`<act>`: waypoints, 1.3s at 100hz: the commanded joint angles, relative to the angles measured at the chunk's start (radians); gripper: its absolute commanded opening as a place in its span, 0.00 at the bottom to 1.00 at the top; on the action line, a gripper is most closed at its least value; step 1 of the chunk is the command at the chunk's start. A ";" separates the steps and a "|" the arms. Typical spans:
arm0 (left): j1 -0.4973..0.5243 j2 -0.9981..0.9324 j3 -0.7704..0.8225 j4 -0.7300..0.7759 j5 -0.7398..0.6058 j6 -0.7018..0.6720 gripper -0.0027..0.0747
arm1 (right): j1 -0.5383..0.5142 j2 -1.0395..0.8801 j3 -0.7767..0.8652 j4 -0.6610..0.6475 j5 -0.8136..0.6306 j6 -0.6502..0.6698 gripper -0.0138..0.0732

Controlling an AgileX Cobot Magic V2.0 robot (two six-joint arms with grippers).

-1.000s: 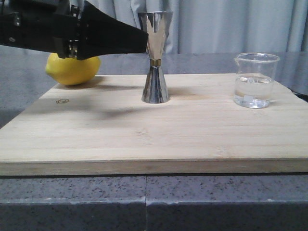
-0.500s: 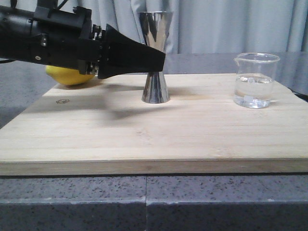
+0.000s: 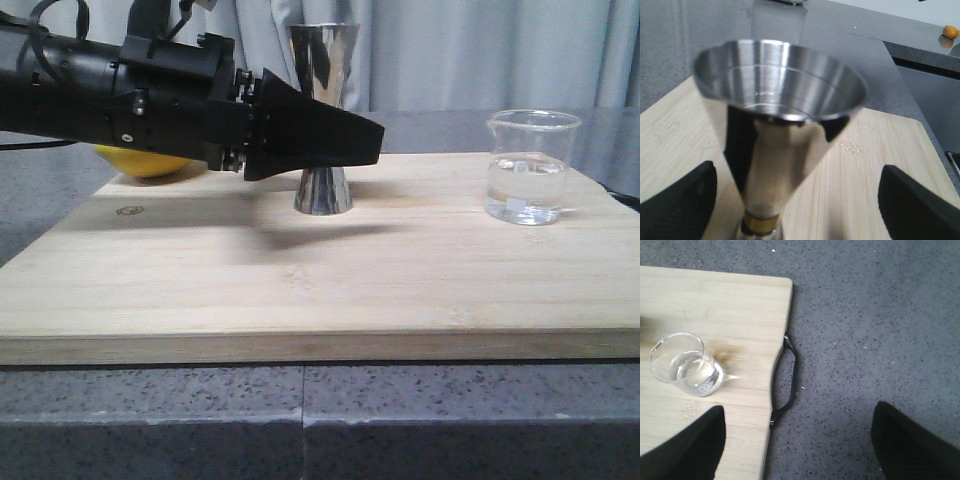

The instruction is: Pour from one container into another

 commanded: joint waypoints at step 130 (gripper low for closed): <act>-0.008 -0.038 -0.029 -0.078 0.055 0.111 0.05 | 0.003 -0.004 0.020 0.338 -0.191 -0.340 0.78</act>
